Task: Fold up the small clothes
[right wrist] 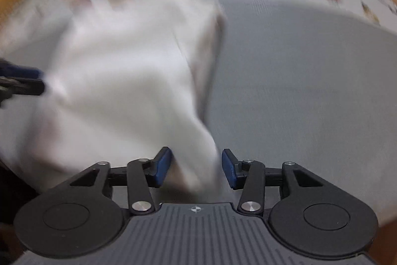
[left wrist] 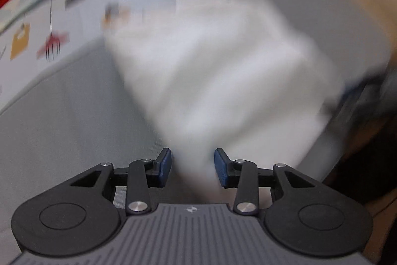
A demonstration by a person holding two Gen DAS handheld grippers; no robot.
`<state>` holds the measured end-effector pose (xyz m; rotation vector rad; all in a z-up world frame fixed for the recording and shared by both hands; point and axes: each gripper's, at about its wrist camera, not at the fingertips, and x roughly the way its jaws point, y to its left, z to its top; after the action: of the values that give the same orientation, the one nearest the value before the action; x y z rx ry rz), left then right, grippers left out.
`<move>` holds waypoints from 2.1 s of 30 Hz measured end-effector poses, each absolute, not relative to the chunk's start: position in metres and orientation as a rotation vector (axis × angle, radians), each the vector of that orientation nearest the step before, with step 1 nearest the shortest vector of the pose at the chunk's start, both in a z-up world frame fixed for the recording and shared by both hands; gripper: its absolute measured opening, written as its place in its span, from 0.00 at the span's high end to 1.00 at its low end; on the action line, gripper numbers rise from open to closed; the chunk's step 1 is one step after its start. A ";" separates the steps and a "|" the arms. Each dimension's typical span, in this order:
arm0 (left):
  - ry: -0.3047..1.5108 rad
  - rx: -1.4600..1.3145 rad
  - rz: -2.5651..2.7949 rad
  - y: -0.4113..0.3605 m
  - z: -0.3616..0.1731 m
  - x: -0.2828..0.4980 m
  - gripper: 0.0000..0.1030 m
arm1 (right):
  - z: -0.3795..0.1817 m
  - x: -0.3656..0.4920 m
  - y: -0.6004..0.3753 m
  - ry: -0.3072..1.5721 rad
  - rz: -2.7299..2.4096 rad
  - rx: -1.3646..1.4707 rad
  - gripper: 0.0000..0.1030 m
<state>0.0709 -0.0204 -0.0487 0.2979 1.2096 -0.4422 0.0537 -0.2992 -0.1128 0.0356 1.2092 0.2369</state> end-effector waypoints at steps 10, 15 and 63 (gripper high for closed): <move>1.221 0.136 -0.447 -0.002 -0.043 0.042 0.57 | -0.094 0.052 -0.312 1.110 0.270 0.203 0.50; 1.218 0.112 -0.432 0.007 -0.039 0.045 0.53 | -0.109 0.052 -0.305 1.202 0.248 0.140 0.49; 1.010 -0.336 -0.144 0.131 -0.011 0.187 0.61 | -0.092 0.201 -0.215 1.010 0.360 0.431 0.61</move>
<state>0.1865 0.1312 -0.0111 -0.3358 1.0098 -0.1445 0.2010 -0.2145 -0.0923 0.4314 1.0102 0.3599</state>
